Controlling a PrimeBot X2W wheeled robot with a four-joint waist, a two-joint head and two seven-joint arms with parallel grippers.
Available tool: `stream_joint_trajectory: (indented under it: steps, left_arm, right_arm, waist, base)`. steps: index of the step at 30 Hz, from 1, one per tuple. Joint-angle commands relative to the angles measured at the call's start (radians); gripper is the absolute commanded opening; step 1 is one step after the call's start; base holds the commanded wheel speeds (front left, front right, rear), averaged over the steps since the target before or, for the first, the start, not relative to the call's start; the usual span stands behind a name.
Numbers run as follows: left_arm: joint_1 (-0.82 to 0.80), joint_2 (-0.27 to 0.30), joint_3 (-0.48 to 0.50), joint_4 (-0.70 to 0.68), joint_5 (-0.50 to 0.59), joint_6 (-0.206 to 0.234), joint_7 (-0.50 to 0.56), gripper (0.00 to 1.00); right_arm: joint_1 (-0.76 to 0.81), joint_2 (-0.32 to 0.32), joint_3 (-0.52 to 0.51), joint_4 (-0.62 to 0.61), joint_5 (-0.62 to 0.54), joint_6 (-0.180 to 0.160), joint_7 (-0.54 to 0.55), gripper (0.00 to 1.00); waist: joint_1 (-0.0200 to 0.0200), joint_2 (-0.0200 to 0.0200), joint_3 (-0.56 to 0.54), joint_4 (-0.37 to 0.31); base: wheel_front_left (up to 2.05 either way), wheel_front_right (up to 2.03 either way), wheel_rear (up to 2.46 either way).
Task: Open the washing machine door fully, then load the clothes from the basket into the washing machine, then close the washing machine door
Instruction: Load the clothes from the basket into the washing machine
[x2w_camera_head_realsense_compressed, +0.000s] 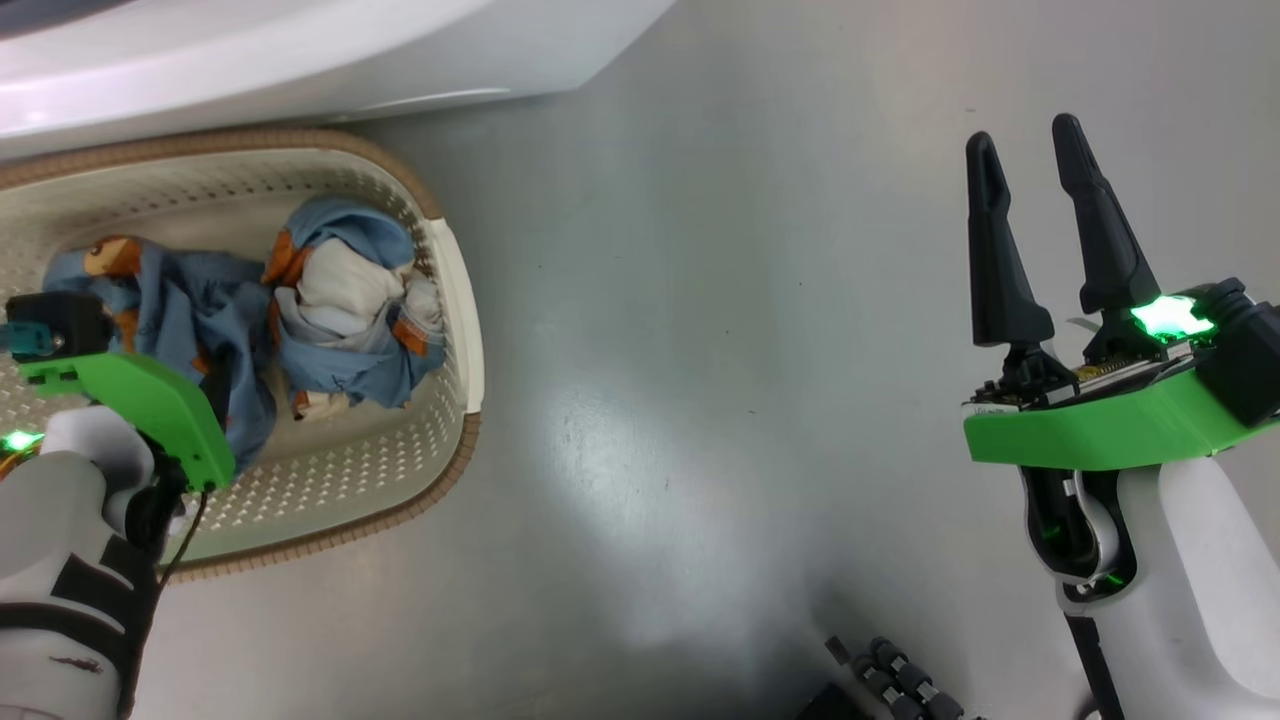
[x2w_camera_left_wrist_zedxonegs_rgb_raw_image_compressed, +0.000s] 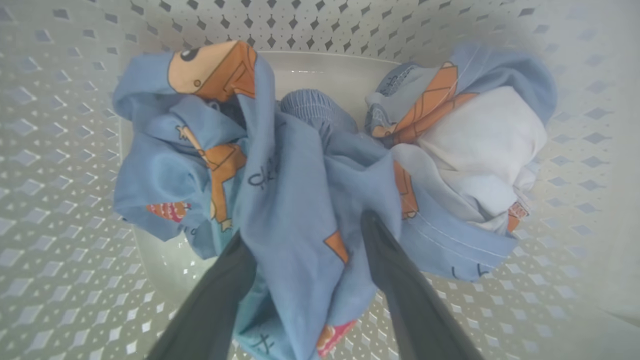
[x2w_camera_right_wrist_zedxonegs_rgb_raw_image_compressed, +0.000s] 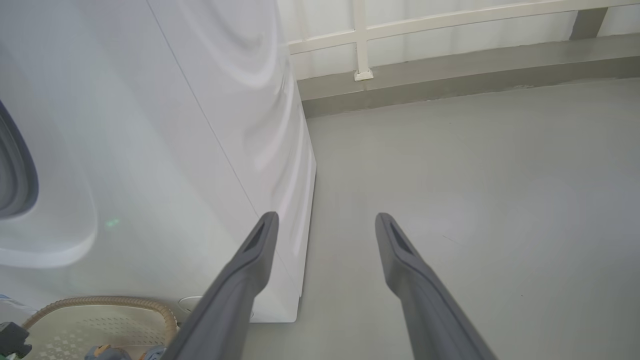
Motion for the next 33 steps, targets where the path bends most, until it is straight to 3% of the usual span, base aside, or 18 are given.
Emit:
stream_joint_trajectory:
  steps: [1,15,16,18,33]
  left_arm:
    - [0.005,0.038,0.019,-0.004,-0.008,-0.002,-0.003,1.0]
    - [-0.02,0.024,-0.038,-0.004,-0.009,-0.016,0.023,1.0]
    - [-0.019,0.023,-0.04,-0.004,-0.012,-0.016,0.024,0.62]
    - [-0.014,0.021,-0.045,-0.008,-0.02,-0.016,0.024,0.03]
    - [0.062,0.002,-0.051,-0.049,-0.131,-0.016,-0.052,0.0]
  right_arm:
    - [0.016,0.004,0.016,-0.027,-0.008,0.008,-0.005,1.0]
    - [0.008,0.009,0.032,-0.042,-0.014,0.008,-0.005,1.0]
    - [0.008,0.009,0.034,-0.042,-0.014,0.008,-0.005,1.0]
    - [0.008,0.01,0.038,-0.04,-0.015,0.008,-0.005,1.0]
    - [0.026,-0.012,0.022,-0.029,-0.017,0.008,-0.005,1.0]
  waist:
    - [0.0,0.0,0.005,-0.003]
    - [0.0,0.0,0.051,-0.008]
    - [0.0,0.0,0.05,-0.01]
    - [0.0,0.0,0.045,-0.013]
    - [0.0,0.0,-0.07,0.029]
  base:
    - [0.0,0.0,0.0]
    - [0.0,0.0,0.0]
    - [0.0,0.0,0.0]
    - [0.0,0.0,0.0]
    - [0.0,0.0,0.0]
